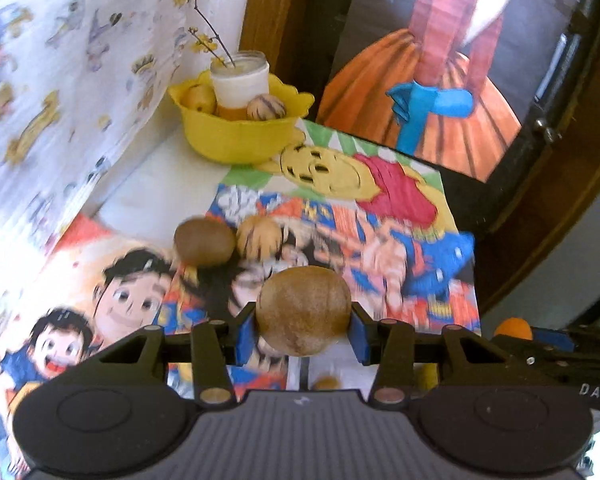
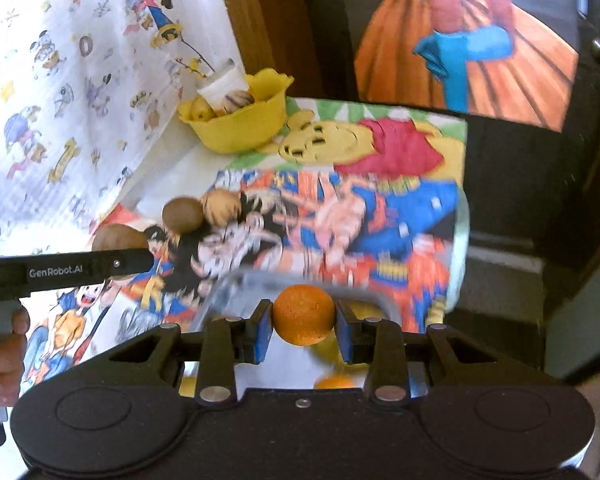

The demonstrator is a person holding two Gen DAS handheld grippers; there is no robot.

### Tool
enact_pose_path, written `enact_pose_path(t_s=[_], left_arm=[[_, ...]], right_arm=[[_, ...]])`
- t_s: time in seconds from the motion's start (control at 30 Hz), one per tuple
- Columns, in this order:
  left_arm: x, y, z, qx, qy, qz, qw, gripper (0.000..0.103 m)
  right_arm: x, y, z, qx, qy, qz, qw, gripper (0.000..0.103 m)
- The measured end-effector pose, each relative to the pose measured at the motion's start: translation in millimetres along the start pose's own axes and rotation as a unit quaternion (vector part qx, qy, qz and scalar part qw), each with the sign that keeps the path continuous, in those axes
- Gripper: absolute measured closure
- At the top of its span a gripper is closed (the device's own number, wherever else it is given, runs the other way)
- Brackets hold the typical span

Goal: Organize fruits
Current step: 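Carry the brown fruit in the left gripper to the tray while the right carries the small orange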

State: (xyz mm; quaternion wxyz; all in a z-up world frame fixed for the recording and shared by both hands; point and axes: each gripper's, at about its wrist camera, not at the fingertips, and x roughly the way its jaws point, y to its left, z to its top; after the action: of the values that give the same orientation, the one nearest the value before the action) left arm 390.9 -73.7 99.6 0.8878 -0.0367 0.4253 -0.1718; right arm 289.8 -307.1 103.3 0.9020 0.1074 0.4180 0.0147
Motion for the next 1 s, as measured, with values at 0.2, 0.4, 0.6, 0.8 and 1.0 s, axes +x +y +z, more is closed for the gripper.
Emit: enact_pose_path(t_s=[0.2,0.4,0.6,0.8,1.0], left_arm=[[-25,9,-45,0.02,0.029,-0.014,0.9993,0.053],[-42,9,-89,0.046,0.063,-0.028,0.9965,0.053],[-39,-1,-126,0.074,0.101,-0.045,0.9911,0.053],[-27,-12,-144,0.098,0.135,-0.054,0.9845,0.052],[-20,-20,-140,0.118,0.135,-0.053,0.9824,0.052]], right_arm=[[-20,10,-57,0.05,0.012,-0.033,0.998,0.068],[-26,20,-106,0.082,0.027,-0.06,0.994,0.068],[-22,28,-134,0.101,0.047,-0.066,0.992,0.068],[-13,32,-146,0.097,0.051,-0.066,0.992,0.068],[-6,34,-146,0.055,0.049,-0.079,0.994,0.068]])
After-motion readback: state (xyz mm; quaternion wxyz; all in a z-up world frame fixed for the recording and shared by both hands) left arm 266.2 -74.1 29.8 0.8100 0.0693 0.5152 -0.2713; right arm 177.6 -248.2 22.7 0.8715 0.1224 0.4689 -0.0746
